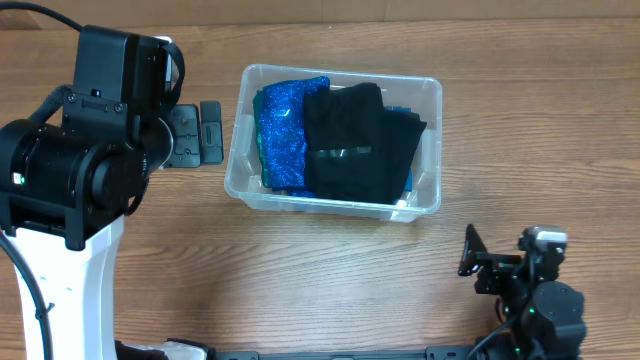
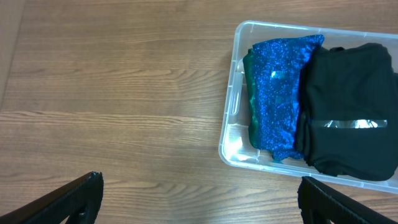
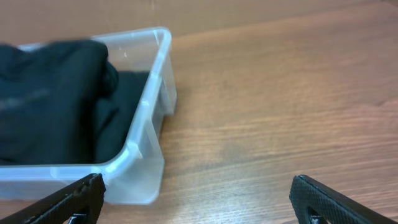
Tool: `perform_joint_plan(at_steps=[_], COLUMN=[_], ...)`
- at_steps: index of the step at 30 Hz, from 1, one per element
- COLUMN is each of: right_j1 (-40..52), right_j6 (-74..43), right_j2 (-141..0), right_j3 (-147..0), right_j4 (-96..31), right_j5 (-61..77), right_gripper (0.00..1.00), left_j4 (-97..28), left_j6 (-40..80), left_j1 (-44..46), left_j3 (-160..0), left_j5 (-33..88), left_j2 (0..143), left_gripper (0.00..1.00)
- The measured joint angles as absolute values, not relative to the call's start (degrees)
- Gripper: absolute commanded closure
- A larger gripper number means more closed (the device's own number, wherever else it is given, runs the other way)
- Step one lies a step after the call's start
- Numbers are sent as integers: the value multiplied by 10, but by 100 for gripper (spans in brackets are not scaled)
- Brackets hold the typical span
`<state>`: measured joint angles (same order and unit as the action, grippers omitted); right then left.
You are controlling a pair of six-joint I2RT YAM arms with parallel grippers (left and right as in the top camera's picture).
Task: Pack container
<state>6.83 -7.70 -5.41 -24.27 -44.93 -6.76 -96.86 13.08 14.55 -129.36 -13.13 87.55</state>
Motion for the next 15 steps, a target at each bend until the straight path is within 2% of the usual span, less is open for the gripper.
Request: perform_joint_plan(at_steps=[9, 15], right_j1=[68, 68], right_j6=[-77, -76], right_j2=[-8, -8], right_j3=[-124, -101], right_j4=[-381, -375], right_j5=[-64, -60], right_gripper=[0, 0], left_j4=[-969, -969], left_j6=[131, 131], left_j1=[145, 145], left_j3=[-1294, -1294], left_j5=[-131, -131], left_j2=[875, 875], left_gripper=[0, 0])
